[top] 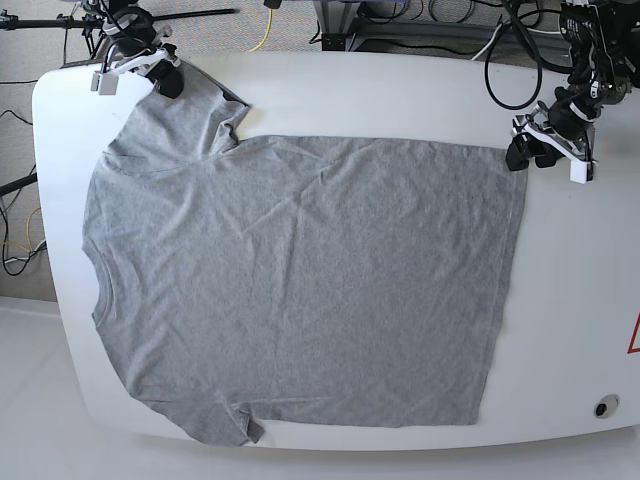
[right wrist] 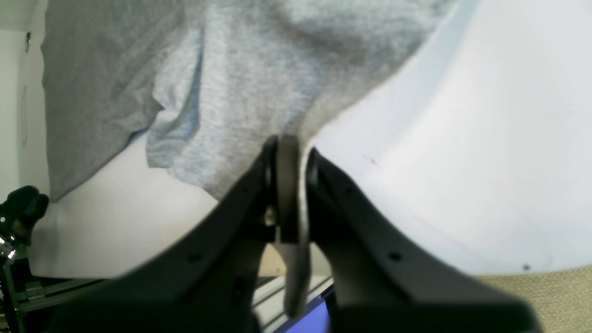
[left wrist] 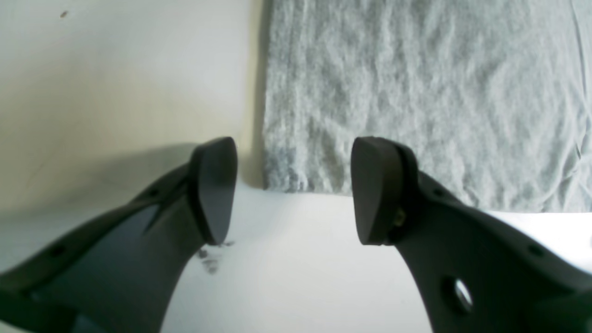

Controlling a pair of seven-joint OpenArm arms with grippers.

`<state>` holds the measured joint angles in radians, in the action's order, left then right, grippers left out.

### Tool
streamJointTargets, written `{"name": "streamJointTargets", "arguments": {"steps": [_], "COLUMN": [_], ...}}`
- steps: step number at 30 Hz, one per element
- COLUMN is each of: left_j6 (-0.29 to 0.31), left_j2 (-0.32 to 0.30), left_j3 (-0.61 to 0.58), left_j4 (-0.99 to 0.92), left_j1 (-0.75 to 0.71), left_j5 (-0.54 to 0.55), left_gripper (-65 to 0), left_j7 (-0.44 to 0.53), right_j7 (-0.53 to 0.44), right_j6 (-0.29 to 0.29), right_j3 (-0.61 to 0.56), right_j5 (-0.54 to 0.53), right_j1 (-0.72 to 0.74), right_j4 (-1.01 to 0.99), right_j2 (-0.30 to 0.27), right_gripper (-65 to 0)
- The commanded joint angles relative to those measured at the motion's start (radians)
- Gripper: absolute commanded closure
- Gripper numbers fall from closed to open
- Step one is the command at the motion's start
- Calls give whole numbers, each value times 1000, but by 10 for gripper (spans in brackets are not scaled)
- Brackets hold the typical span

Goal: Fold the T-shirt properly
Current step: 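Close both grippers on the shirt's shoulder edge corners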

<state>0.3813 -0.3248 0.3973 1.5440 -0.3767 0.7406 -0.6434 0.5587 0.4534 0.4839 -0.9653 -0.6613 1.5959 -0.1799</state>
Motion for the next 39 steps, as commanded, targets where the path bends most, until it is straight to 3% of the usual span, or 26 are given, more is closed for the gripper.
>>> {"name": "streamJointTargets", "arguments": {"steps": [1, 39], "left_j6": [1, 5], "left_j2": [-13, 27], "left_j3": [12, -54], "left_j4": [19, -57], "left_j1": [3, 46], "left_j5": [-2, -5], "left_gripper": [-376, -370], "left_j7": [16, -3], "right_j7": [-2, -7], "right_j6": [0, 3], "right_j3": [6, -1], "right_j5": [8, 0], "right_j1": [-12, -10], "right_j4": [11, 10], "right_j2": [-7, -7], "right_gripper": [-5, 0]}}
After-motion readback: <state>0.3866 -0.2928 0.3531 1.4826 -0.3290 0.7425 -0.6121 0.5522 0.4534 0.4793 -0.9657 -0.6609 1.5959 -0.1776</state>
